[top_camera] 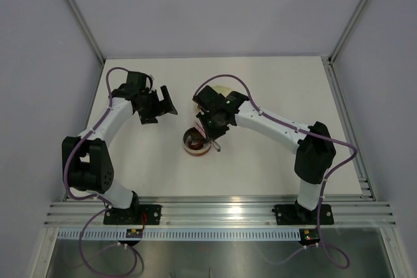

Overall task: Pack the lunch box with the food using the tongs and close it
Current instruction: Place the fake food in the packing box, then place the clamp at the center of the board.

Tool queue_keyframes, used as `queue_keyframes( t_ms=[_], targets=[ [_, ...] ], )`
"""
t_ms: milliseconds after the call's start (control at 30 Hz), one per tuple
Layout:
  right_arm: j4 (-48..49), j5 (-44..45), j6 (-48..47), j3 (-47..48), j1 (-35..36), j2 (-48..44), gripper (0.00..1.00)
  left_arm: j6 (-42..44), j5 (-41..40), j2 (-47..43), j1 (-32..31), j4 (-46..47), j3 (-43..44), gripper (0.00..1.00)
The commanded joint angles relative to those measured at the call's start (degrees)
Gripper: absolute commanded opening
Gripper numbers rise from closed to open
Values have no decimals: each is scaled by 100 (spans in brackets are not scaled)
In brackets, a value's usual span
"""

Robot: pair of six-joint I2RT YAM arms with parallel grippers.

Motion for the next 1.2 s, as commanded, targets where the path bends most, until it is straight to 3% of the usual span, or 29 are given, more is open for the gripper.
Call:
queue_keyframes(
  t_ms=[0, 200, 300, 533, 667, 900, 1000, 1033, 1067, 1167],
  targets=[
    [-38, 426, -99, 294, 15, -271, 15, 51, 3, -185, 26, 67, 107, 99],
    [-21, 909, -73, 242, -90, -481, 14, 86, -32, -185, 26, 40, 125, 99],
    [137, 1068, 24, -39, -476, -771, 14, 103, -32, -211, 26, 23, 125, 99],
    [1024, 1305, 270, -1348, -2180, -1483, 17, 121, -50, -264, 35, 23, 107, 99],
    [1700, 1209, 130, -1613, -3103, -976, 19, 68, 65, -264, 34, 93, 55, 99],
    [2343, 1585, -28, -1025, -3719, 255, 24, 59, 82, -448, 35, 67, -51, 99],
    [2388, 1709, -72, -735, -3808, 739, 39, 77, 82, -510, 35, 32, -51, 99],
    [2379, 1710, -72, -682, -3852, 810, 47, 68, 82, -519, 35, 32, -42, 99],
    [2353, 1710, -64, -603, -3852, 880, 62, 77, 82, -527, 35, 23, -33, 99],
    [2422, 1718, -28, -724, -3852, 593, 80, 94, 65, -554, 35, 5, -16, 99]
  ],
)
